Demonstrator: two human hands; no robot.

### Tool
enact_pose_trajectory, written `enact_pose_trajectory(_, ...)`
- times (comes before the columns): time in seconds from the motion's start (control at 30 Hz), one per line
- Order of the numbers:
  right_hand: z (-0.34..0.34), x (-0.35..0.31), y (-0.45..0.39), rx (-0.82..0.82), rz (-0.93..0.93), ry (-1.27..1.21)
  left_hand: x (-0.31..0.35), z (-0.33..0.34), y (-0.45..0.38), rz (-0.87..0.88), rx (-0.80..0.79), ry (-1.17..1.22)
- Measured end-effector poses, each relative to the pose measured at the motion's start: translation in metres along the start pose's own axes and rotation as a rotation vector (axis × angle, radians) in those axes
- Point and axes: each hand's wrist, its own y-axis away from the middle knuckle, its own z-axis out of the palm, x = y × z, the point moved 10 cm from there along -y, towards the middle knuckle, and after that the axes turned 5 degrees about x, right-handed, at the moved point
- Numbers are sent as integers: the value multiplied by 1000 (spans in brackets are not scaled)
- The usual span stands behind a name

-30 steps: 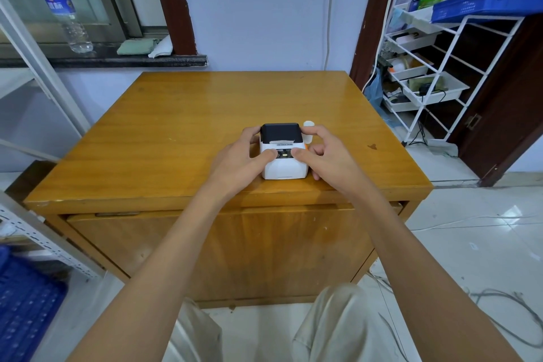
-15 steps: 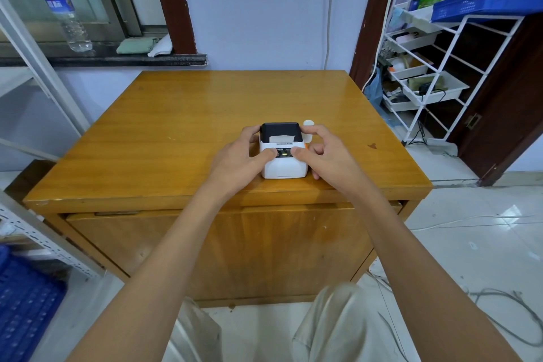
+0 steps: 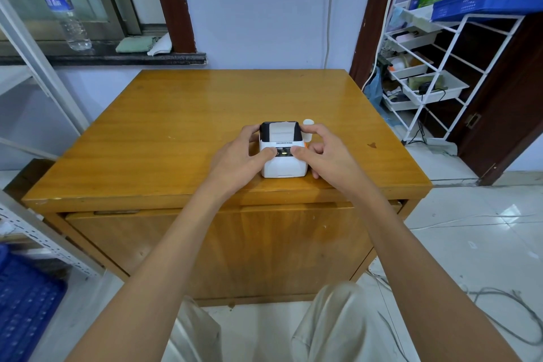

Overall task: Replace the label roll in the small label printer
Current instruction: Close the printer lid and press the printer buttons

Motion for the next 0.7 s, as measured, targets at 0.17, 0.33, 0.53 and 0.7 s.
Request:
enact_pose_trajectory(0.17, 0, 0, 0, 6, -6, -4, 1, -1, 0, 2, 5, -4)
enact_pose_trajectory(0.33, 1, 1, -2, 5, -5, -4, 1, -1, 0, 4, 4, -4)
enact_pose_trajectory(0.53, 1, 2, -2, 6, -7, -9, 2, -1, 1, 8, 11, -6)
enact_pose_trajectory(0.7, 1, 3, -2, 8, -4, -28, 1, -2, 1, 5, 12, 4)
